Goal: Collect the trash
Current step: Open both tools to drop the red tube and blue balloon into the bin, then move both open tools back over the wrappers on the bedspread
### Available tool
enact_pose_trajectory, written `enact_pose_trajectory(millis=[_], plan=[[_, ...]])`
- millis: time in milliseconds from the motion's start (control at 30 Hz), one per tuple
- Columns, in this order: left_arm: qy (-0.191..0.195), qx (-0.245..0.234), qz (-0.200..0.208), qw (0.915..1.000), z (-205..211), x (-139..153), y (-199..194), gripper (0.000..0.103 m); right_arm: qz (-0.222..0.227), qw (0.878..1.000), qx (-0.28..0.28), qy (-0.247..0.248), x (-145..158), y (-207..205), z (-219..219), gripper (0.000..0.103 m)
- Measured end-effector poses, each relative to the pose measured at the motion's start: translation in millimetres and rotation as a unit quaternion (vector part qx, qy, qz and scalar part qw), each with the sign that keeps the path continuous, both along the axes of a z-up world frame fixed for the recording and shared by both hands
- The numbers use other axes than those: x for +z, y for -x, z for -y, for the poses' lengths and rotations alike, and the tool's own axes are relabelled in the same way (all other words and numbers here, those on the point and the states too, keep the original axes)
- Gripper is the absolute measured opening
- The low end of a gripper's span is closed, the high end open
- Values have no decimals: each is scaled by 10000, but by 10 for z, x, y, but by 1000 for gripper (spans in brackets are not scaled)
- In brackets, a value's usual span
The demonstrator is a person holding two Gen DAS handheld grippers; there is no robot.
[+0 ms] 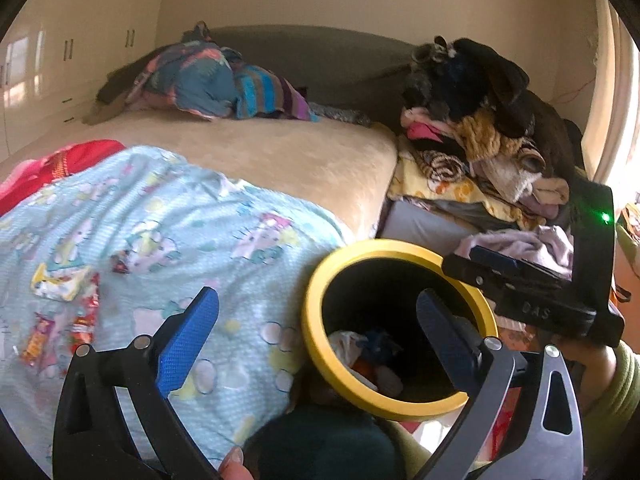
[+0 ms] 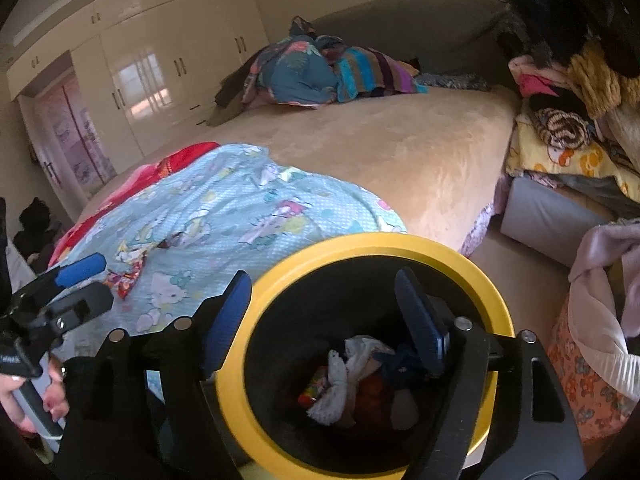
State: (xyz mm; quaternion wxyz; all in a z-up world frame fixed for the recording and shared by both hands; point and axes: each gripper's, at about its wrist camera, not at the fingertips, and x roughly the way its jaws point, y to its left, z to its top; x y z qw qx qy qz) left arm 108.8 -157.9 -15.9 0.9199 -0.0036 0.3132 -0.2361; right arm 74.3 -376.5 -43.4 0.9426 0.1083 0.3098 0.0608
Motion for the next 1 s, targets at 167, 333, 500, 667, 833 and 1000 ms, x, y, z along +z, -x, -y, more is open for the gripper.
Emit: enact_pose_trajectory(millis=[167,333,500,667,833,1000], plan=[[76,325,152,9993,-225,114,14,96,128,9998,123,68,100,20,-179,71],[194,664,235,9973,-478,197,-3,96,203,9994,265,78,176,22,-332,74],[251,1027,265,9940,-748,240,-7,96,210,9990,397,77,203,11,-491,74],[314,1351,320,9898,-1005,293,-4,96,244,9982,550,77,249,-20,-663,74],[326,1640,421,9850,-1246,331,-20,96,321,9966,745,115,298,-55,-882,74],[404,1924,445,9795,-1487,353,-19,96,292,9949,957,117,295,-107,-1120,75]])
